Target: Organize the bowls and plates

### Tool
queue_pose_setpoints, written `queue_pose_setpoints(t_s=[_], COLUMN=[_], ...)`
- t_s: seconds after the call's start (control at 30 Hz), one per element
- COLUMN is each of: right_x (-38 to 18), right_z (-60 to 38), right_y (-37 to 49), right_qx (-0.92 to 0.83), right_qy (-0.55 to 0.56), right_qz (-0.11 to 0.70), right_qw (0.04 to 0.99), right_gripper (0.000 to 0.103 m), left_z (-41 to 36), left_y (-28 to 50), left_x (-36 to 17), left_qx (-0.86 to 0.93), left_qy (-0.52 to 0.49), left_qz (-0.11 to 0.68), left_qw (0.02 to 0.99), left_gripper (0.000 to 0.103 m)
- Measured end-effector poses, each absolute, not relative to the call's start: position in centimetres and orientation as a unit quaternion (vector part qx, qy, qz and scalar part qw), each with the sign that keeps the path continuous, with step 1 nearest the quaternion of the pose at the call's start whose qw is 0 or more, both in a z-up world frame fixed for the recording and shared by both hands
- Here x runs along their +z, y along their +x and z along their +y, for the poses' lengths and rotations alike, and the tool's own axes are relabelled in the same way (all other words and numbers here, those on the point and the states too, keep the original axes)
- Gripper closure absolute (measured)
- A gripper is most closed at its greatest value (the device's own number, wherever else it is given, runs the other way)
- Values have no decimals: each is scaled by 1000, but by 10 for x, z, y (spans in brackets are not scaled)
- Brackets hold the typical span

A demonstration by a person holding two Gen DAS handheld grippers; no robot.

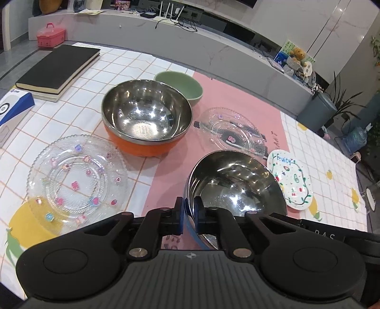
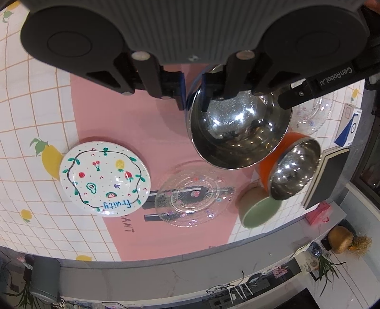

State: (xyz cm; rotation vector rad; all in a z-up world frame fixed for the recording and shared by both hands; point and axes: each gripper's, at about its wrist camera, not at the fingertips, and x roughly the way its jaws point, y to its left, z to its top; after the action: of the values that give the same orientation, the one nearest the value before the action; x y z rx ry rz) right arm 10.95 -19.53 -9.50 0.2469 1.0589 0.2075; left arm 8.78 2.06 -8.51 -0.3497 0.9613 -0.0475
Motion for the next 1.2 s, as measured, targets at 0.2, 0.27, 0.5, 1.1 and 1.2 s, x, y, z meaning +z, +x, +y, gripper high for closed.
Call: queue_pose_setpoints(t_s=[0.2, 0.27, 0.5, 1.1, 1.2], right_x=[-82, -79, -81, -106, -106], right_z=[-193, -191, -188, -162, -160], right_y=[80, 68, 36, 15, 14], right_qx=[119, 123, 138, 157, 161], right_qy=[120, 117, 125, 116, 113], right_qz=[503, 504, 520, 557, 553], right_qw=[847, 847, 834, 807, 810], right_gripper=[93, 92, 92, 92, 92], left_z=[28, 32, 40, 65, 65], left_y=[60, 50, 20, -9, -9], left_x=[-68, -65, -65, -90, -91], left_qx=[-16, -15, -12, 21, 26], left_qy=[-170, -176, -176, -187, -183], left_qz=[459, 458, 463, 500, 500], left_qw=[872, 871, 869, 845, 846], left_gripper=[95, 95, 95, 95, 95])
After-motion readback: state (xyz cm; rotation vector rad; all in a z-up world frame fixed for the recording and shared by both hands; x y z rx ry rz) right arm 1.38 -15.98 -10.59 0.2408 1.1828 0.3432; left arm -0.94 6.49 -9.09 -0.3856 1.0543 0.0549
